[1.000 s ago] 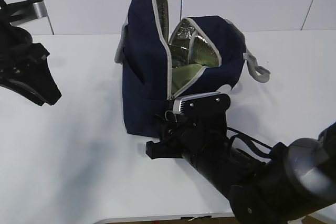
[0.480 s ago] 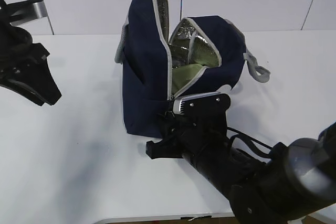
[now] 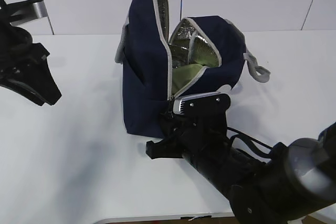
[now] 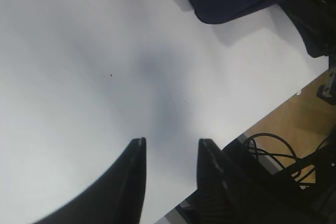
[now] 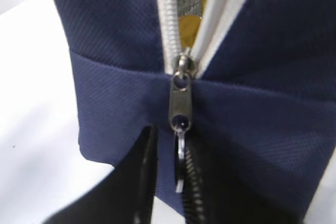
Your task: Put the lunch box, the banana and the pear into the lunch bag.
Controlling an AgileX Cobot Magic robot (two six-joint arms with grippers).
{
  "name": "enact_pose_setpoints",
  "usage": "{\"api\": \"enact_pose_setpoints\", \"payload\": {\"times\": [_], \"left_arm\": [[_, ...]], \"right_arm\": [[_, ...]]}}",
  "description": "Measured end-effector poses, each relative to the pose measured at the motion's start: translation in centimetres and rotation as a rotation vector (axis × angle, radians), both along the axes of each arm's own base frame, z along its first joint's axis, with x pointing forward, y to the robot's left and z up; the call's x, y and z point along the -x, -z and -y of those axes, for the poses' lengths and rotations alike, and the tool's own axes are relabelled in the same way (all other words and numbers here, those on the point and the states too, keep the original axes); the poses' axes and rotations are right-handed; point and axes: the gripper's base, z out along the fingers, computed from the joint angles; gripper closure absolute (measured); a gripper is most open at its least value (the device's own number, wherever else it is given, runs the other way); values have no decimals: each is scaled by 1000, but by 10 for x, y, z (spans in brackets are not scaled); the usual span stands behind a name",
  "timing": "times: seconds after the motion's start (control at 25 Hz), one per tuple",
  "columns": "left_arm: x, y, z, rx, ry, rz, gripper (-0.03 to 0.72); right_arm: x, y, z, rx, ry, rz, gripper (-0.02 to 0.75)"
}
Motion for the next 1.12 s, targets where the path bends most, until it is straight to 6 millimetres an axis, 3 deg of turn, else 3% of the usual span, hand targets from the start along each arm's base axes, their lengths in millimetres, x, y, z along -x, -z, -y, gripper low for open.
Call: {"api": "enact_pose_setpoints", "payload": {"times": [0.2,0.44,0.84,1.12], "left_arm": [[0,0,0,0,0,0,454],[0,0,0,0,0,0,461],[0,-1,1,18,-6,-3,451],[0,-1,1,18,-2,-1,449]], "right_arm": [[0,0,0,0,0,0,675],[1,-2,-2,4,-28,4,717],[6,-32,-3,38,-79,-20,720],[14,-63,0,88,-132,-34,720]]}}
